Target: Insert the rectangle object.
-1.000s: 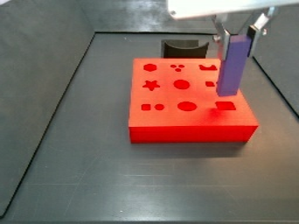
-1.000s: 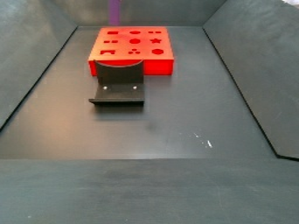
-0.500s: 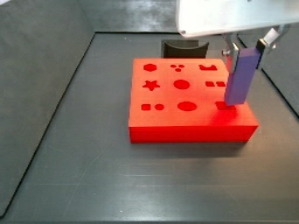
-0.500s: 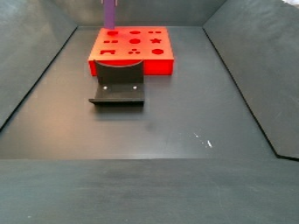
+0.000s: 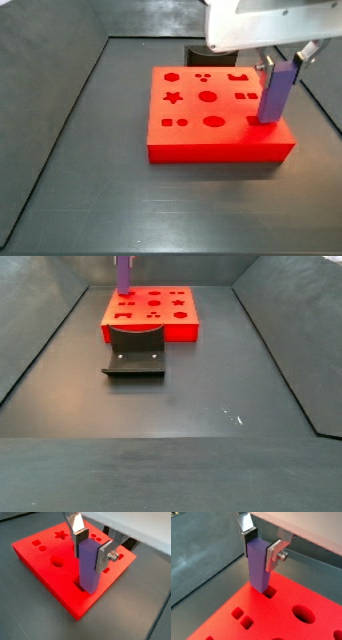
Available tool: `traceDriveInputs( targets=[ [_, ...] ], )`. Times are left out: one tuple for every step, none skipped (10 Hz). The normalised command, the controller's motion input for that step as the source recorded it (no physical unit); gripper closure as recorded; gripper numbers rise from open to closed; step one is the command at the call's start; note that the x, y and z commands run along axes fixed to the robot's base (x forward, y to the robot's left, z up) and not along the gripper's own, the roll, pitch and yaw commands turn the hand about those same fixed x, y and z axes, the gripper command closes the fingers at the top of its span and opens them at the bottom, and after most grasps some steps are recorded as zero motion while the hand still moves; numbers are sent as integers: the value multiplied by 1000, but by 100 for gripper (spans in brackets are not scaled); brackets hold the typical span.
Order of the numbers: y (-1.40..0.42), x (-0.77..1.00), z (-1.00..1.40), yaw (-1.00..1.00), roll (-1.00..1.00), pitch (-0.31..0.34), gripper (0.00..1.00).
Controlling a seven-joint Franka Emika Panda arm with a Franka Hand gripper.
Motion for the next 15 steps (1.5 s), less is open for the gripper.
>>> traceDriveInputs(
  targets=[
    [-46,-74,760,0,54,276,100],
    [-43,-43,414,0,21,323,100],
    [-26,0,214,0,36,347,100],
    [-29,0,23,0,40,354,100],
    [-37,109,-60,0,31,394,100],
    [-17,206,-123,0,43,436,100],
    [0,223,-123,0,4,440,100],
    [0,206,-166,0,3,434,100],
    [-54,209,-237,0,0,424,100],
    [-240,371,-74,6,0,410,100],
    [-211,457,0,9,0,397,100],
    [0,351,0,0,0,399,100],
    [14,286,-6,0,0,390,100],
    [31,494,-40,0,-31,351,100],
    [0,531,-117,0,-79,319,100]
  ],
)
